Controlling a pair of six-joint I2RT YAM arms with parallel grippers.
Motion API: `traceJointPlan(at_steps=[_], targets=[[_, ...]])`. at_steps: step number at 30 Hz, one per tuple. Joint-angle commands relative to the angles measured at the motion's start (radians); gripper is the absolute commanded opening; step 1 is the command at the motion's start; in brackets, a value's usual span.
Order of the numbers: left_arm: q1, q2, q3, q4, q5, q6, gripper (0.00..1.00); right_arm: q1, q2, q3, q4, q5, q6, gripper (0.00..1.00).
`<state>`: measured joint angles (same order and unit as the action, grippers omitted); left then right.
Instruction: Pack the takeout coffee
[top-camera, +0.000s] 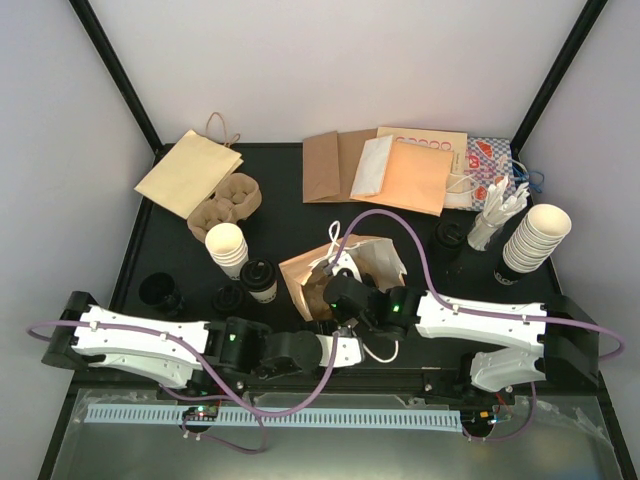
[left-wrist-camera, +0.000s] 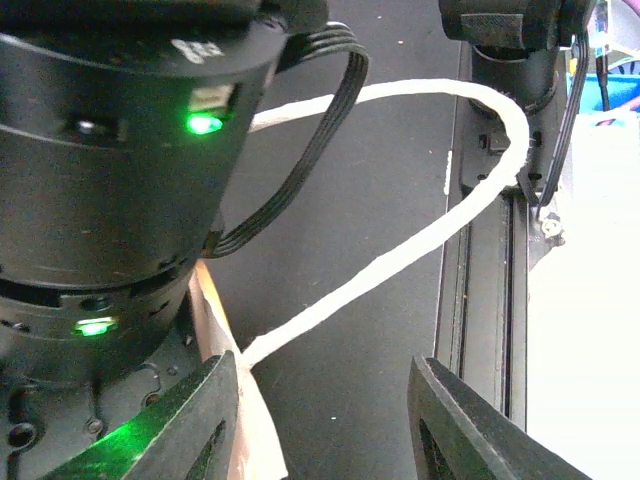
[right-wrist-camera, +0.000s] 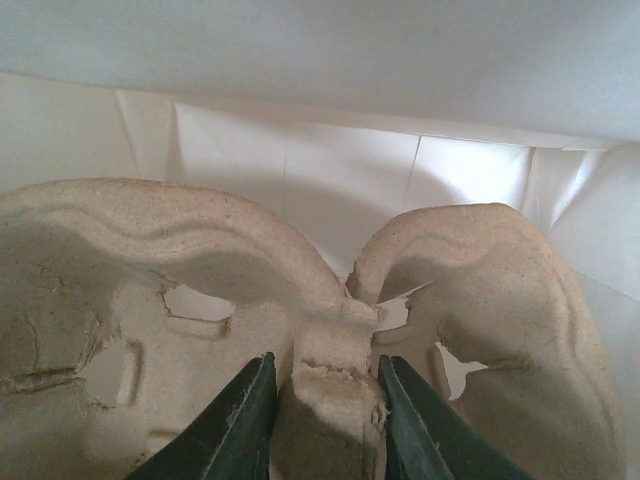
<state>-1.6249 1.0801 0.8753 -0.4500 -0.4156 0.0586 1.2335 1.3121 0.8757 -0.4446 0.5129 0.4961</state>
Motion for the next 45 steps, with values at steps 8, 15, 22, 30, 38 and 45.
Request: traceJointPlan(at_steps=[8, 15, 22, 30, 38, 45], targets=[[-0.006, 0.045, 0.011, 0.117, -0.034, 0.078, 0.41, -0.004, 0.007, 0.026, -0.039, -0.018, 0.008, 0.3], [-0.006, 0.103, 0.027, 0.125, 0.015, 0.107, 0.02, -0.004, 0.012, 0.038, -0.052, -0.011, 0.007, 0.3], [-0.006, 0.114, 0.021, 0.108, 0.04, 0.097, 0.02, -0.006, 0.031, 0.068, -0.087, -0.011, 0.006, 0.3], [-0.007, 0.013, -0.023, 0.164, 0.027, 0.087, 0.11, -0.006, 0.024, 0.076, -0.102, -0.011, 0.005, 0.3], [-0.006, -0.085, -0.073, 0.196, 0.034, 0.148, 0.26, -0.006, 0.026, 0.072, -0.098, -0.02, 0.005, 0.3], [-0.005, -0.105, -0.086, 0.218, 0.004, 0.215, 0.47, -0.009, 0.028, 0.073, -0.098, -0.022, 0.001, 0.3]])
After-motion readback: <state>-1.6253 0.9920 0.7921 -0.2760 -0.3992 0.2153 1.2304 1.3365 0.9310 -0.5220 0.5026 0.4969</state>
